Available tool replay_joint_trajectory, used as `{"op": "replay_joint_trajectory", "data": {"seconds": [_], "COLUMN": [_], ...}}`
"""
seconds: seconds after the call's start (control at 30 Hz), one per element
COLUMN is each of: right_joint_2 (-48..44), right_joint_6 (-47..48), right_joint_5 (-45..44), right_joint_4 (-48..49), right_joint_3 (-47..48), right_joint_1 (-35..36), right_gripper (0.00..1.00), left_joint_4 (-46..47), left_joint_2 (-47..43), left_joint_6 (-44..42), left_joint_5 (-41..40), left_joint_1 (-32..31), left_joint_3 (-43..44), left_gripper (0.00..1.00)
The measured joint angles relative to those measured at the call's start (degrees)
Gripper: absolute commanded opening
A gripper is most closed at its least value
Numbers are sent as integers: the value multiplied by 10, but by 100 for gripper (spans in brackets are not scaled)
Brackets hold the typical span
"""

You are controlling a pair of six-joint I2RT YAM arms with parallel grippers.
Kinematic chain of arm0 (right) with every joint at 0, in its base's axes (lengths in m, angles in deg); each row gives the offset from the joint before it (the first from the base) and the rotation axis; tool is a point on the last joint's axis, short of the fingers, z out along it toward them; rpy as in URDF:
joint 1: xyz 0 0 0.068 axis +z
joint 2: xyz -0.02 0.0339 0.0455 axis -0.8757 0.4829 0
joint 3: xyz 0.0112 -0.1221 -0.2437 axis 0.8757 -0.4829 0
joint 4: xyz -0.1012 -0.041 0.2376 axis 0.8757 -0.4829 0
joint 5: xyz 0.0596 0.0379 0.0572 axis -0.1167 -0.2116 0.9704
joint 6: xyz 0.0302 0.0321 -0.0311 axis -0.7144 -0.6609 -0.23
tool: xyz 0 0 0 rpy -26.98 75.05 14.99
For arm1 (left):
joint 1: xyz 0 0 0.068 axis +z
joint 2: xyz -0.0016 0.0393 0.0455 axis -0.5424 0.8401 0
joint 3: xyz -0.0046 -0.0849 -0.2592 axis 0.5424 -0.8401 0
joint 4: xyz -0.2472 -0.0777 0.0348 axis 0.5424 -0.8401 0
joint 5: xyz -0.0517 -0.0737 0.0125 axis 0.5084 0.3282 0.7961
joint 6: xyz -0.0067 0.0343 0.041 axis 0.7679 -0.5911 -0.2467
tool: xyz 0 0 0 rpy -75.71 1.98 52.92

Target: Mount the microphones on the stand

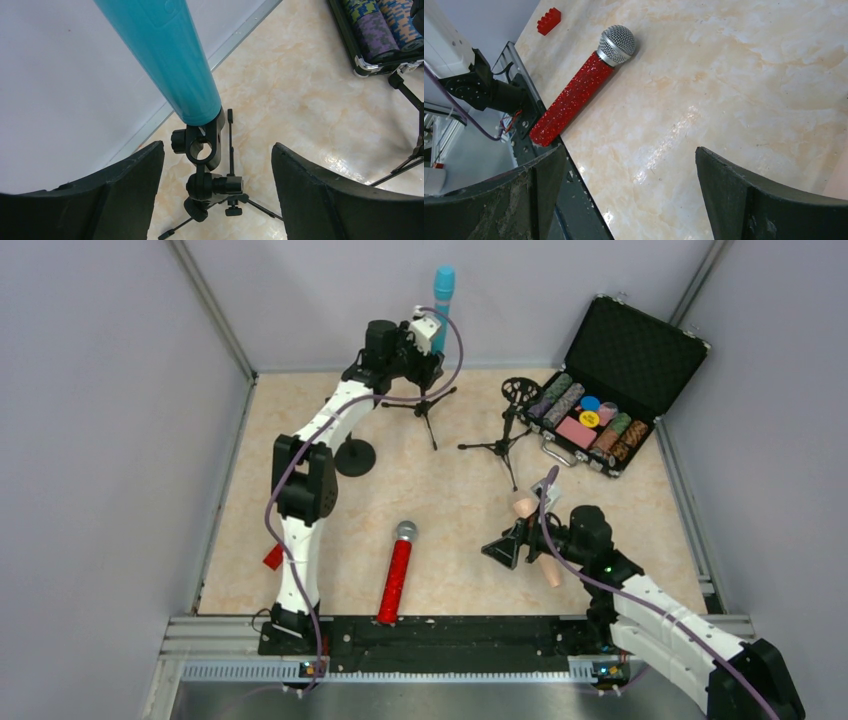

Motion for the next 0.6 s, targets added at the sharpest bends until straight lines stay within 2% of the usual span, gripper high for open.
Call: {"op": "replay_joint_trajectory", "data": {"seconds": [0.3, 0.6], "right_joint_2": [0, -13], "right_joint_6": [4, 4], "right_joint_5": [0, 4], "right_joint_4": [-2, -9], "right_joint_3": [11, 26], "right_joint_1": [0, 0], "right_gripper": [98, 98], "left_joint_4": [54, 165], "left_joint_2": [-52, -194], "left_joint_6": [16, 100], "left_joint_5": [-3, 39], "left_joint_1": [0, 10], "left_joint_3": [-73, -215], "left_gripper": [91, 92]}}
